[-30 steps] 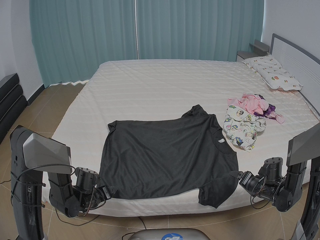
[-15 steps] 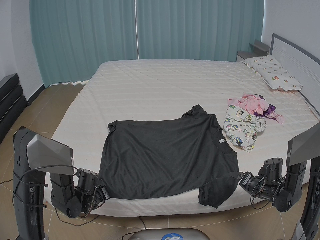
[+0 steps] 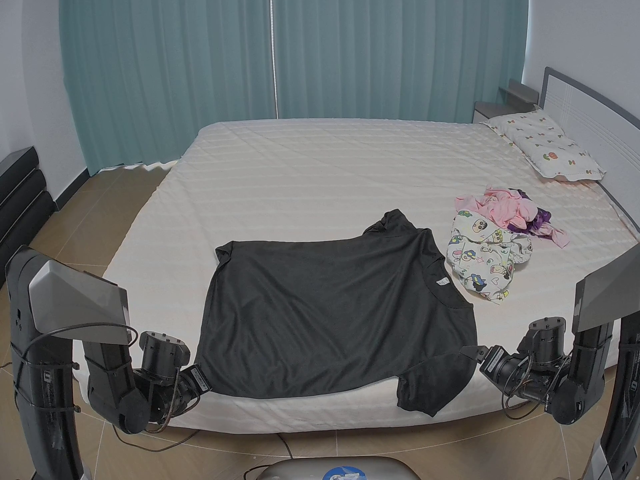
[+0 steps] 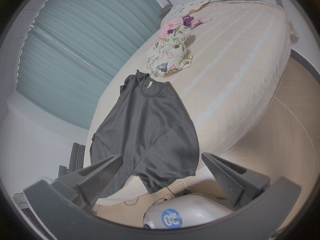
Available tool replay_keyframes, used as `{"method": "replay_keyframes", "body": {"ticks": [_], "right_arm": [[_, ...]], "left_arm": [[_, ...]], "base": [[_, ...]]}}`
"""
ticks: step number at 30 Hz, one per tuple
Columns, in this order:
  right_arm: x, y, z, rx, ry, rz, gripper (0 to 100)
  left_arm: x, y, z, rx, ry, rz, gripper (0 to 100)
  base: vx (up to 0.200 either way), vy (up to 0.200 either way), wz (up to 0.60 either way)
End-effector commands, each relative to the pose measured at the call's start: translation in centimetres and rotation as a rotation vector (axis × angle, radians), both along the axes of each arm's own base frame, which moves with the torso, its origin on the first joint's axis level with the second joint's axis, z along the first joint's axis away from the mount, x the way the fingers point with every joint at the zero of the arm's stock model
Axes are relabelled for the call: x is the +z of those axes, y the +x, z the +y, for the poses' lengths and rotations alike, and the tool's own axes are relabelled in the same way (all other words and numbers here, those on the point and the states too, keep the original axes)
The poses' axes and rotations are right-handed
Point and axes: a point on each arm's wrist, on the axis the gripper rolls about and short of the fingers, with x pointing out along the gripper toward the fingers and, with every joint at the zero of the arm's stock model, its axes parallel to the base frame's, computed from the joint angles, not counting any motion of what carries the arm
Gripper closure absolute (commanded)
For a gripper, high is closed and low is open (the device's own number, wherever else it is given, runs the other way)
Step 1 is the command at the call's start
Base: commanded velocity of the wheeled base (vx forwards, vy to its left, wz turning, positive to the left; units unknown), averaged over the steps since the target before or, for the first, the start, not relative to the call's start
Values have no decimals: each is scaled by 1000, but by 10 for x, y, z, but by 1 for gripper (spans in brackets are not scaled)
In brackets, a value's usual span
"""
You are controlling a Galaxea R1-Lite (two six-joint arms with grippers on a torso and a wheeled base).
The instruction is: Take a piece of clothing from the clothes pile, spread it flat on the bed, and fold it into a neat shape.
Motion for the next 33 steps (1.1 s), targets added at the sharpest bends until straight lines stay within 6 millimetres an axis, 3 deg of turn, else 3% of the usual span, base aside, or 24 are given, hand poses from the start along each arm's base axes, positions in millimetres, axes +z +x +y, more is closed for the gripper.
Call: {"method": "replay_keyframes", "body": {"ticks": [1,5,6,16,25,33], "right_arm": [[-2,0,0,2,-2,7,0],[-3,0,0,2,-4,12,0],[-3,0,0,2,-4,12,0],[-3,1,1,3,-4,7,0],[-3,3,1,3,-4,-3,0],[-3,5,1,3,-3,-9,0]], "left_arm": [[4,0,3,6,0,-10,100],[2,1,3,6,-2,-9,100],[1,2,2,-7,-15,-4,0],[0,12,19,-85,-120,-8,0],[-16,16,13,-167,-54,12,0],[-18,18,8,-197,-39,-3,0]], "base": [[0,0,0],[0,0,0],[0,0,0],[0,0,0],[0,0,0],[0,0,0]]}}
